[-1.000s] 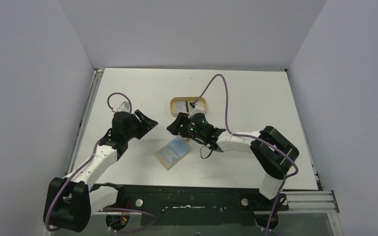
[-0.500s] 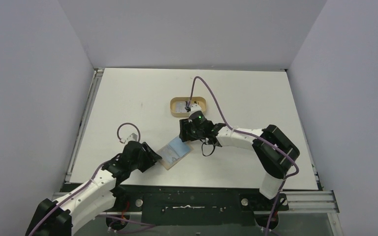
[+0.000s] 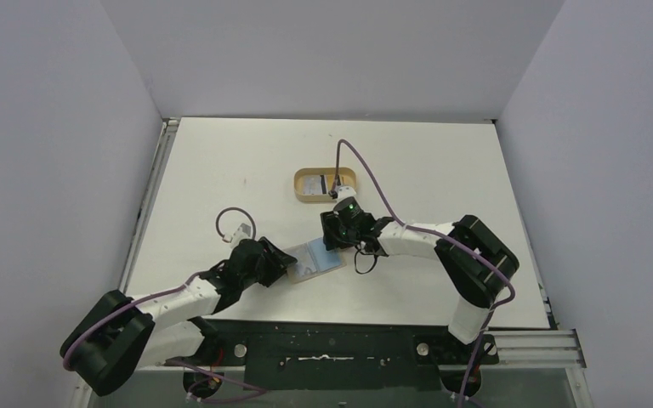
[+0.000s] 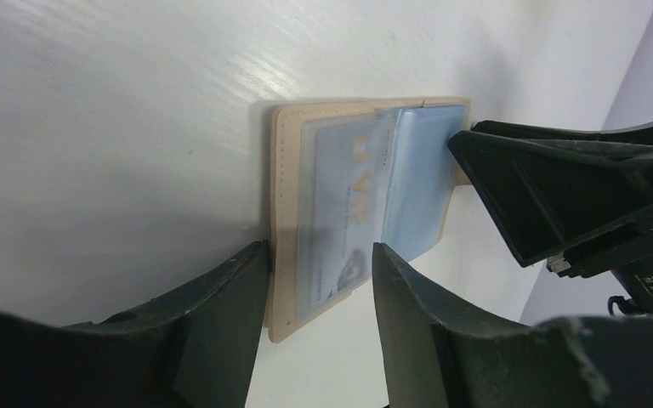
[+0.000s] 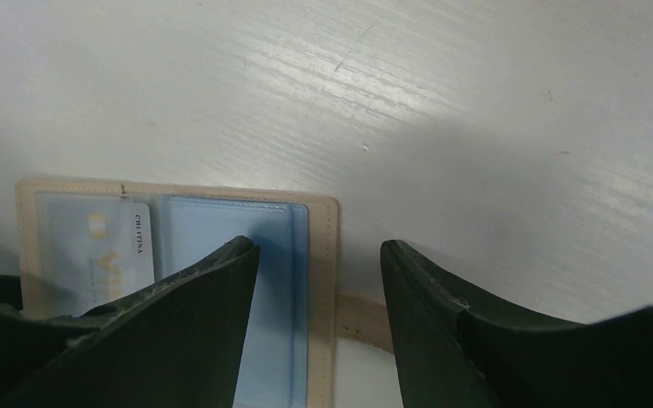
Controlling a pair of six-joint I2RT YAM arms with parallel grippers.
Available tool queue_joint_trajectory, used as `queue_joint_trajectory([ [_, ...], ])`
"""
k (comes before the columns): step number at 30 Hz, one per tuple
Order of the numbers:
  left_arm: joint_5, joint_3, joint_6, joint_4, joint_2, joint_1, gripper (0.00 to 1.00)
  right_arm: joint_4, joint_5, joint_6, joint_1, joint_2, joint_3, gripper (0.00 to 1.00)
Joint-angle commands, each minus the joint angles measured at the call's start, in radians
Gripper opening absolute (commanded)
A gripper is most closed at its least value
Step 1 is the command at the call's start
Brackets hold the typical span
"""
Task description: Take the credit cards out of the card holder
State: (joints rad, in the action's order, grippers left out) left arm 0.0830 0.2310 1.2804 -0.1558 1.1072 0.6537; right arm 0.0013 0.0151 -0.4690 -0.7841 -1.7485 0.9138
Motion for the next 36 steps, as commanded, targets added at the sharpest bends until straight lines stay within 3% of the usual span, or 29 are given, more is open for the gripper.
queue_joint_trajectory([
  [1,0.044,-0.023,0.033,-0.029,0.076,0.021,0.45,0.034,0.02,0.008,0.006,0.027,-0.017,0.57],
  [8,0.103,-0.056,0.054,-0.045,-0.038,0.02,0.37,0.057,-0.006,-0.028,0.009,0.022,-0.05,0.57],
  [14,0.118,-0.094,0.046,-0.14,-0.081,0.02,0.37,0.094,-0.054,-0.073,0.013,0.014,-0.089,0.56],
  [21,0.058,-0.097,0.077,-0.273,0.083,0.018,0.38,0.102,-0.059,-0.087,0.014,0.028,-0.111,0.56],
  [29,-0.044,-0.089,0.103,-0.585,0.312,0.014,0.38,0.104,-0.066,-0.094,0.017,0.044,-0.126,0.56],
  [34,-0.049,-0.101,0.116,-0.674,0.363,0.012,0.3,0.111,-0.07,-0.104,0.019,0.05,-0.139,0.56],
  [36,-0.051,-0.099,0.113,-0.661,0.355,0.011,0.22,0.112,-0.067,-0.104,0.019,0.05,-0.143,0.56],
])
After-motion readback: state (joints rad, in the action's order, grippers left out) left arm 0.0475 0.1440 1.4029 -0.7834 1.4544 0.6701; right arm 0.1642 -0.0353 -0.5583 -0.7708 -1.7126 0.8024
